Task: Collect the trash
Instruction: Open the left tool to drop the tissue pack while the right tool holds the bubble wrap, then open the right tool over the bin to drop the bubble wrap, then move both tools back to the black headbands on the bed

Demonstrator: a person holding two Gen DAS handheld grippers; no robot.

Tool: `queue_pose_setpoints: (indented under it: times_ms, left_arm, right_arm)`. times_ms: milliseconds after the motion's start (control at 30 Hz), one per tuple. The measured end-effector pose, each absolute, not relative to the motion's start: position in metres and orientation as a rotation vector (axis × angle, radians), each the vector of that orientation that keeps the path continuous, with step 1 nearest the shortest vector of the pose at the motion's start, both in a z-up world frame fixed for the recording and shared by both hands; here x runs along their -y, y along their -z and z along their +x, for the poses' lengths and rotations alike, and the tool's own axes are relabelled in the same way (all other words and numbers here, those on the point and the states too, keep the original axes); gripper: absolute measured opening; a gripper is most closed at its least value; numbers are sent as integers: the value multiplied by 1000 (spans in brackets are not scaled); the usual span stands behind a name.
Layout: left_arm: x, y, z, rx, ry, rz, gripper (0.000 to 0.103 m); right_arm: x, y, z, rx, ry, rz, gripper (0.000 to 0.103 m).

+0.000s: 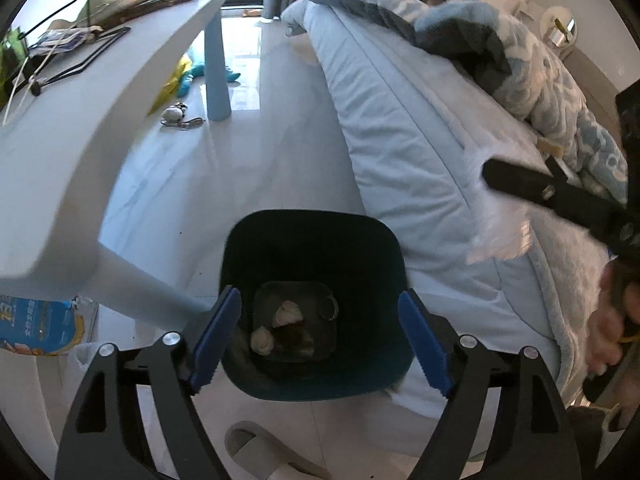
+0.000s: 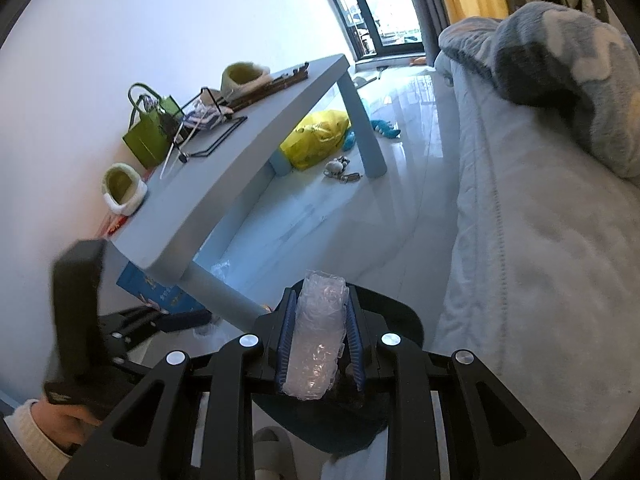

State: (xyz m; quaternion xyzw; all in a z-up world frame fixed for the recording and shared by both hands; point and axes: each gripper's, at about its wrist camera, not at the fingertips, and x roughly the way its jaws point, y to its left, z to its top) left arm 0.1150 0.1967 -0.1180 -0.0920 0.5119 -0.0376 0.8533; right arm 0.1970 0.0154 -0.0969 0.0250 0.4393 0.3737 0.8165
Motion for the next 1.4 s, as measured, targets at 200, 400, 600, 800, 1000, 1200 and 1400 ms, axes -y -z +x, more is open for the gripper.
queue_pose_setpoints:
  times_ms: [200,400,600,800,1000,1200,1400]
  left_arm:
    - [-214,104,110,-1033,68,-247,83]
    - [-218,88,106,-983,60,-245,85]
    - [-225,72,100,-914,17,-230,95]
    - [-234,59,97,-880,-7,-241,97]
    - [-236,48,99,-851,-21,-230,97]
    - [-228,42,99,-830,-62,-166,98]
    - [-223,41,99,-824,-39,-123,98]
  right_arm:
    - [-36,118,200,-982,-787,15,25]
    - [-52,141,203,-1034,-763,-31,25]
    - [-68,158,200,-1074,-749,-87,25]
    - [-79,168,197,-1105,-741,-125,27]
    - [-78,170,192,-1113,-732,-141,50]
    - [-73,165,190,-1098,-725,-125,71]
    - [-65,152,189,-1066,-732,-108,76]
